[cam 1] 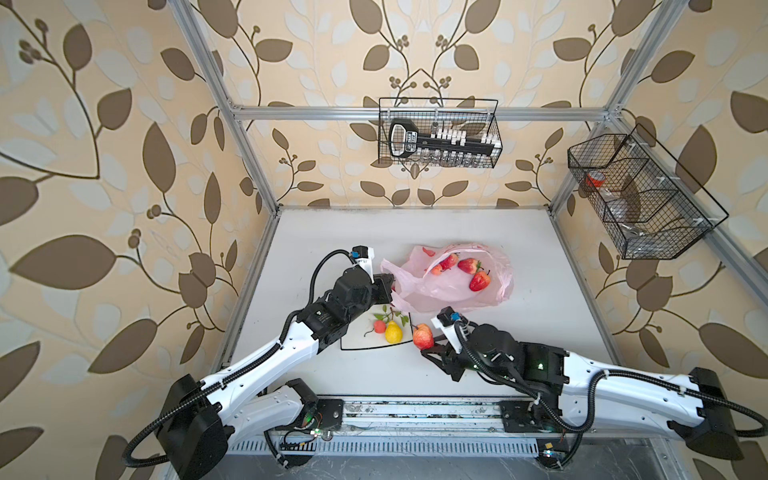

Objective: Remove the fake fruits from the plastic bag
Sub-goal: 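Carry the red-yellow pear to the plate and open the right gripper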

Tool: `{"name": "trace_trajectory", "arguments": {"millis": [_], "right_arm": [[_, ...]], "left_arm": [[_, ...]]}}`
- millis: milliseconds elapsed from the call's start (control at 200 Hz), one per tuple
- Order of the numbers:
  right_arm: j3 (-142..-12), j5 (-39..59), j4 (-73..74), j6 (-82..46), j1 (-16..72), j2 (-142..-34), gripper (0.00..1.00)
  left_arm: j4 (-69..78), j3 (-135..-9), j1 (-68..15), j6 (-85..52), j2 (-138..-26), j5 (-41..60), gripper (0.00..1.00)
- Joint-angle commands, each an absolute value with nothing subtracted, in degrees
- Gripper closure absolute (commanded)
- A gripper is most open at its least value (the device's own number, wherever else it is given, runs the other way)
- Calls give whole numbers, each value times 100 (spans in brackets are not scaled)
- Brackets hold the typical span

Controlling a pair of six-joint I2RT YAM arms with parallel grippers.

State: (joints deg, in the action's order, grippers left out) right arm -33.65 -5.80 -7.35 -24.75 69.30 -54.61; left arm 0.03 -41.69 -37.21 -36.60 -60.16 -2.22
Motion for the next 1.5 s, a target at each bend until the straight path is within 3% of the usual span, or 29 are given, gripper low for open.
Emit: {"name": "trace_trajectory", "arguments": {"millis": [0, 200, 655, 1230, 1495], "right_arm": [[-3463, -852, 110, -2739, 7200, -6135, 70], [-4015, -1086, 1199, -3095, 7524, -7828, 71], [-5768, -2202, 1121, -3074, 7751, -10436, 72], [-6913, -2511, 315, -3300, 7251, -11795, 69], [-7026, -2602, 176, -3394, 7251, -11920, 51]], "left_arm": [[-209, -4555, -3628, -3346, -6105, 177, 100], [-481, -4755, -3599, -3244, -6157, 368, 100], [-1752, -5582, -3602, -2551, -6160, 258, 100], [-1839, -5590, -3603, -2496, -6006, 304, 100], [-1841, -5544, -3598, -2540, -5937, 411, 100]]}}
